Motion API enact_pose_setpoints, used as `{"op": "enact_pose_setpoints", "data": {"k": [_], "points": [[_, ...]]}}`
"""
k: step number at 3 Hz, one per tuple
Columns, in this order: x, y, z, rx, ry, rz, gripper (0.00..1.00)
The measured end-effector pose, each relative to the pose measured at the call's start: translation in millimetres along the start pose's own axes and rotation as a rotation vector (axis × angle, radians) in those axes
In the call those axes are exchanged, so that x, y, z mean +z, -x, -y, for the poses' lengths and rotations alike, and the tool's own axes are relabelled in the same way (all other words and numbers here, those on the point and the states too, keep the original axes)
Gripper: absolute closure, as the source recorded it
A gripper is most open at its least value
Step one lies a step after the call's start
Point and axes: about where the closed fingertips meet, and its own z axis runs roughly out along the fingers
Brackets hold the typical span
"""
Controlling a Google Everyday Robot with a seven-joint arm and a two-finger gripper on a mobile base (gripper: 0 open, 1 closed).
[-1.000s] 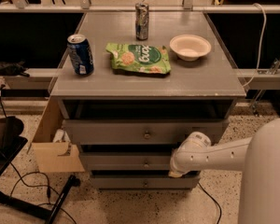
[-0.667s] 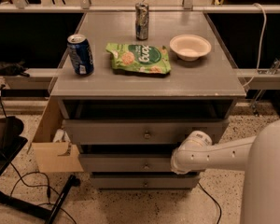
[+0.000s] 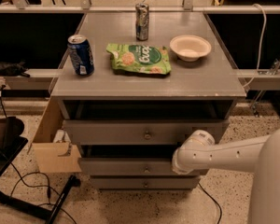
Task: Open middle drawer
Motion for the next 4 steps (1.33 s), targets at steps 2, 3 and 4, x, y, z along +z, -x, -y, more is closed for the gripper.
{"op": "enact_pose_setpoints", "data": {"k": [2, 3, 4], "points": [[-11, 2, 3, 0.0, 0.0, 0.0, 1.0], [-17, -2, -10, 0.008, 0.024, -0.005, 1.0], [-17, -2, -10, 0.008, 0.024, -0.005, 1.0]]}}
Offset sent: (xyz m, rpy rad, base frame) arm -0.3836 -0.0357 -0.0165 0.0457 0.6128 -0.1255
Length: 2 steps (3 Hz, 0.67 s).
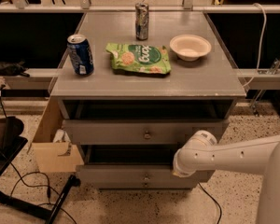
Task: Open middle drawer
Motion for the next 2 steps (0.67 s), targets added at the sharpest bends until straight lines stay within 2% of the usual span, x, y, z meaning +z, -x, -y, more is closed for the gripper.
{"op": "enact_pose_setpoints", "data": {"k": [1, 2], "points": [[-3.4, -6.4, -25.4, 0.006, 0.039, 0.003, 1.0], [-6.0, -6.0, -25.1, 0.006, 0.039, 0.003, 1.0]]}}
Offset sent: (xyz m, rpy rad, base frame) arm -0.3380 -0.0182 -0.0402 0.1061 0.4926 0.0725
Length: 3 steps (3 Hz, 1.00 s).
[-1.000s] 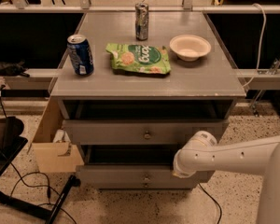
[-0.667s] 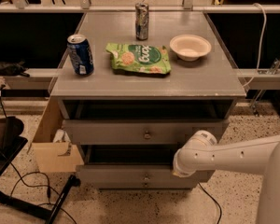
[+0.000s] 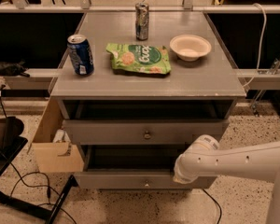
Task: Open middle drawer
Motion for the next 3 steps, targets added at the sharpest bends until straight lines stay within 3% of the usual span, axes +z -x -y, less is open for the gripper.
{"op": "enact_pose_setpoints", "data": {"k": [1, 2, 3], "points": [[0, -8, -26, -0.008, 0.043, 0.0, 1.0], [-5, -7, -25, -0.008, 0.043, 0.0, 1.0], [-6, -13, -44, -0.013, 0.073, -0.001, 1.0]]}}
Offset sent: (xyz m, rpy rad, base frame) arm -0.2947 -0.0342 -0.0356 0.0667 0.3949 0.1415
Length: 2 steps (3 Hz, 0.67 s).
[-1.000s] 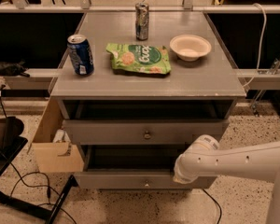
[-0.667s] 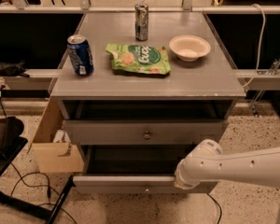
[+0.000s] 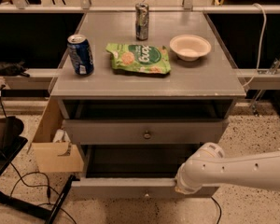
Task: Open middle drawer
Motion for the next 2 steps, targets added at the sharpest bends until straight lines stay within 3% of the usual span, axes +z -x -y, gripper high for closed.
{"op": "enact_pose_setpoints", "data": {"k": [1, 2], "points": [[-3.9, 0.6, 0.4, 0.0, 0.0, 0.0, 1.0], [-3.9, 0.6, 0.4, 0.0, 0.0, 0.0, 0.84]]}}
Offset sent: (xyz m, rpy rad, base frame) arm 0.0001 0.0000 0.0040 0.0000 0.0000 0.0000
